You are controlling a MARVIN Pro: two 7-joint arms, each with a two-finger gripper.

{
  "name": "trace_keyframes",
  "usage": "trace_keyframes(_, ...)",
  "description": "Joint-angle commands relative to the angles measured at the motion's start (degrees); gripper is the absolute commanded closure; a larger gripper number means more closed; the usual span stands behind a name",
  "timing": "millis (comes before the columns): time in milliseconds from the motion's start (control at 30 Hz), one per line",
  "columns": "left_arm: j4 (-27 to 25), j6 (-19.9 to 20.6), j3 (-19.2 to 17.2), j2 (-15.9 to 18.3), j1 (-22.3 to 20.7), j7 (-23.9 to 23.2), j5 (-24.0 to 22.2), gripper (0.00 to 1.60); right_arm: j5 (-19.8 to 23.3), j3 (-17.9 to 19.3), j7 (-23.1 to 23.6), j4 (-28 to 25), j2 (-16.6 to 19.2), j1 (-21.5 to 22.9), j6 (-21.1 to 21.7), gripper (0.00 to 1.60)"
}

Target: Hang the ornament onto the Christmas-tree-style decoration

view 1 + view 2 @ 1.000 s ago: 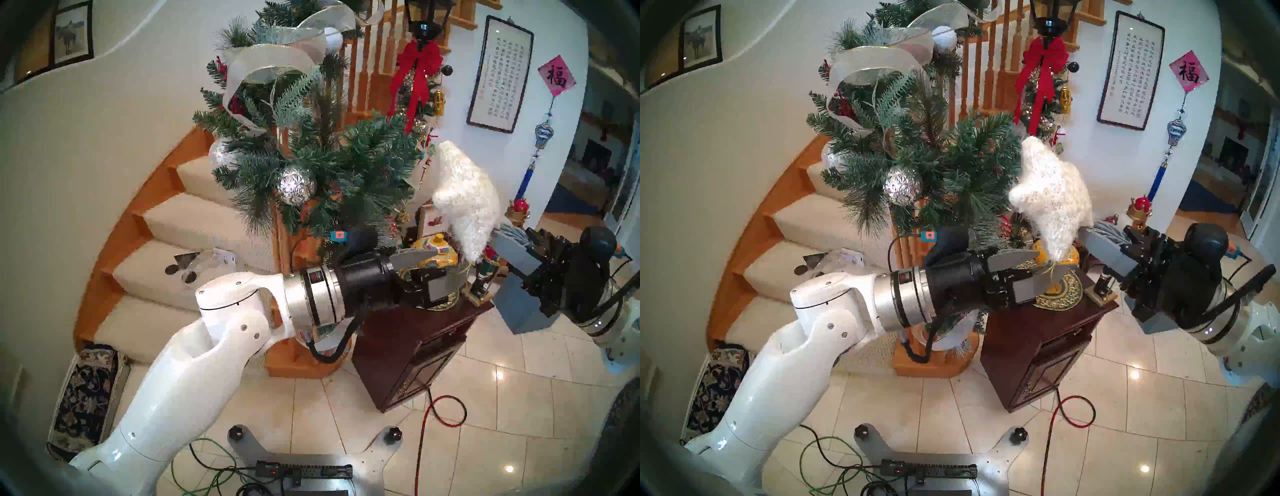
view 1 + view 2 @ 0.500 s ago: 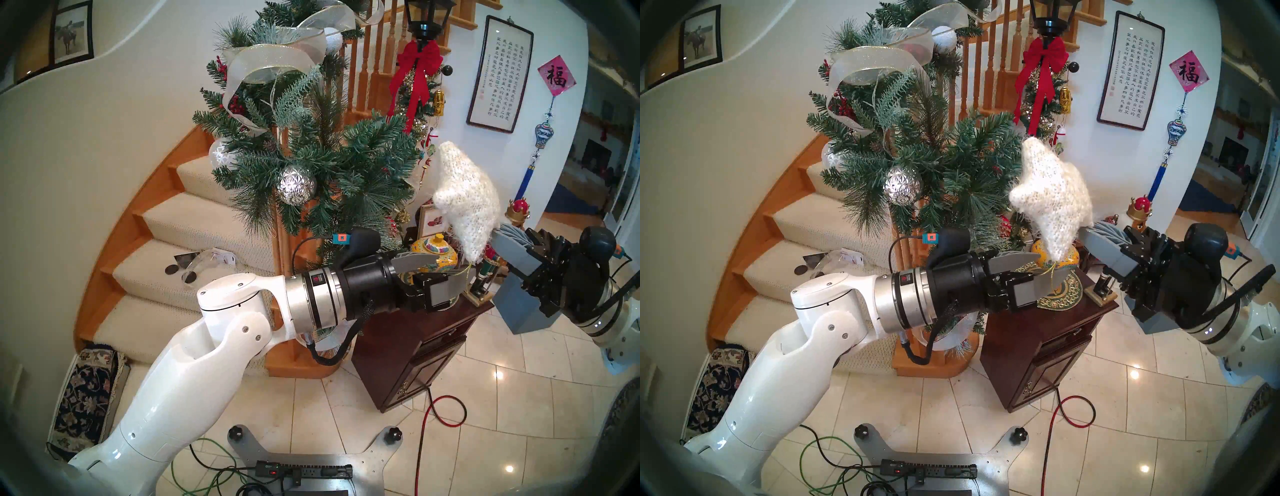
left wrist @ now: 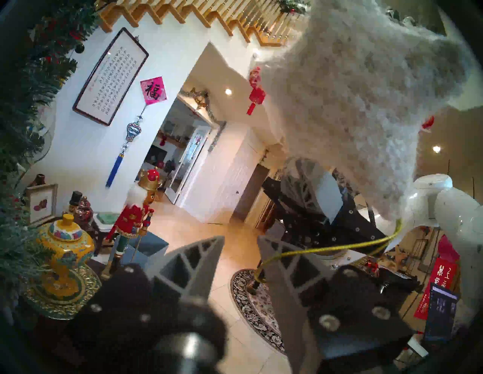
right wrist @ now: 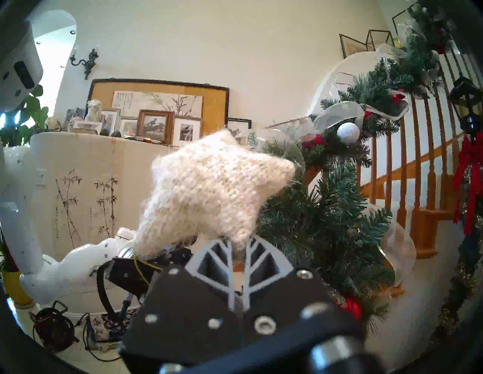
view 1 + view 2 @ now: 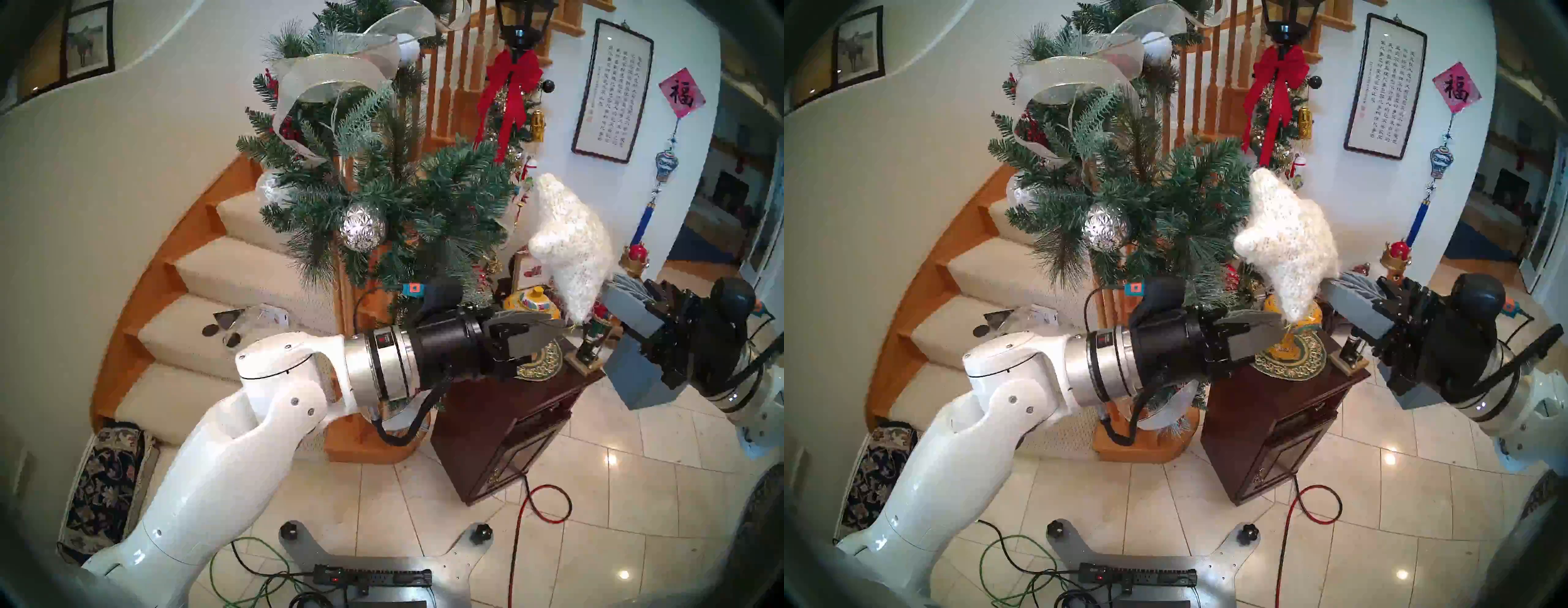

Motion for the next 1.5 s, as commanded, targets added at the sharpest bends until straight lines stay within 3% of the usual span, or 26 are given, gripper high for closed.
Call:
trace_keyframes(0, -1.2, 0.0, -0.1, -0.1, 0.2, -0.6, -0.6, 0.86, 0.0, 0.1, 6.1, -0.2, -0.2, 0.5, -0.1, 1.6)
trace_keyframes(233, -1.7, 0.0, -0.2, -0.1, 0.5, -0.8, -0.8, 1.14, 0.0, 0.1, 5.9, -0.2, -0.2, 0.3, -0.1, 1.6)
trace_keyframes(333, -2.1, 0.0, -0.3, 0.0, 0.7, -0.8, -1.0, 1.42, 0.1, 0.1, 6.2, -0.2, -0.2, 0.2, -0.1, 1.6)
trace_keyframes(367, -2.2, 0.0, -0.3, 0.0, 0.7, -0.9, -1.0, 1.6, 0.1, 0.1, 6.1, -0.2, -0.2, 0.2, -0.1, 1.6)
trace_keyframes(933, -2.2, 0.0, -0.4, 0.0, 1.0, -1.3, -1.1, 1.6, 0.0, 0.1, 6.3, 0.1, -0.2, -0.4, -0.1, 1.6)
trace_keyframes(967, -2.1, 0.0, -0.4, 0.0, 1.0, -1.3, -1.0, 1.6, -0.3, 0.1, 5.9, 0.1, -0.2, -0.4, -0.1, 1.49)
trace_keyframes(1033, -2.1, 0.0, -0.4, 0.0, 1.1, -1.3, -1.0, 1.6, -0.3, 0.1, 6.2, 0.2, -0.2, -0.6, -0.1, 0.43)
trace_keyframes(1133, -2.1, 0.0, -0.4, 0.1, 1.1, -1.3, -1.0, 1.6, -0.5, 0.1, 6.1, 0.2, -0.3, -0.7, -0.1, 0.0)
trace_keyframes(1467, -2.1, 0.0, -0.5, 0.1, 1.1, -1.3, -0.9, 1.6, -0.6, 0.1, 6.2, 0.5, -0.5, -1.1, -0.1, 0.0)
